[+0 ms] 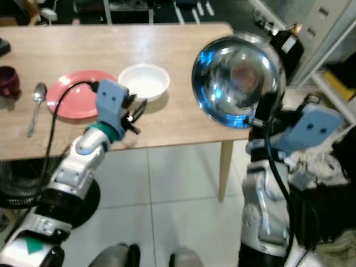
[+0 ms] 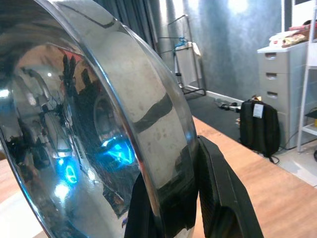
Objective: Setting the table
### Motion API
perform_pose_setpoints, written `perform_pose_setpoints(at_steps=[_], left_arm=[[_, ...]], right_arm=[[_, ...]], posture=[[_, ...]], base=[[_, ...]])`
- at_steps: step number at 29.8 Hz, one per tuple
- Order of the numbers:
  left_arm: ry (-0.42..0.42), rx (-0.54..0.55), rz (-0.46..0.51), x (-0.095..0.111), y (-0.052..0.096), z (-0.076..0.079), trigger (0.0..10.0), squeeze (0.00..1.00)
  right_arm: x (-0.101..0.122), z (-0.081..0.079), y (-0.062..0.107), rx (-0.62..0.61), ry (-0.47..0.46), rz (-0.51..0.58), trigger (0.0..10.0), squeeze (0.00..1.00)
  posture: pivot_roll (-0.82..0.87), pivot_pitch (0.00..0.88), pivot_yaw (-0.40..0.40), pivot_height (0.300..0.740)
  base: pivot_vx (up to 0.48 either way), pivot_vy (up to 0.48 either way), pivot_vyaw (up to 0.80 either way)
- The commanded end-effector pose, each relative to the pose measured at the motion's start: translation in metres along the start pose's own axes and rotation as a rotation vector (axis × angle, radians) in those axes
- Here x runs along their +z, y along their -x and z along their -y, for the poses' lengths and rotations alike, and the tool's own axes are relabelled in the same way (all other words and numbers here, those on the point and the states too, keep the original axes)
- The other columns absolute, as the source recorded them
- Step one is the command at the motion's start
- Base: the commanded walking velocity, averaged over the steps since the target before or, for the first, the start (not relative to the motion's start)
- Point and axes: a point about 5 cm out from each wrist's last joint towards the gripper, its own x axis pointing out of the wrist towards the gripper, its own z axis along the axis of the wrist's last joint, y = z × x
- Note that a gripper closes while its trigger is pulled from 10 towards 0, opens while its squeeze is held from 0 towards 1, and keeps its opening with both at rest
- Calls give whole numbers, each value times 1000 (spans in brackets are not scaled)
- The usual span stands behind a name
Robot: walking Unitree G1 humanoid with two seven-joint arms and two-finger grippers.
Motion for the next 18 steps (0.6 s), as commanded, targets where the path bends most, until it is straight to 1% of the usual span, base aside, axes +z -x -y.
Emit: perform_pose_setpoints(at_steps=[1, 9, 18], left_arm=[[-14, -19, -3, -2, 1, 5, 10000, 0], [-18, -32, 10, -1, 3, 7, 10000, 0], [-16, -38, 15, 0, 4, 8, 10000, 0]], right_arm=[[8, 5, -1, -22, -5, 43, 10000, 0], [10, 8, -3, -23, 8, 51, 10000, 0], [9, 7, -3, -19, 11, 47, 10000, 0]], posture=[[-47, 0, 65, 740], [-41, 0, 62, 740], [-43, 0, 63, 740]], base=[[0, 0, 0], [0, 0, 0], [0, 0, 0]])
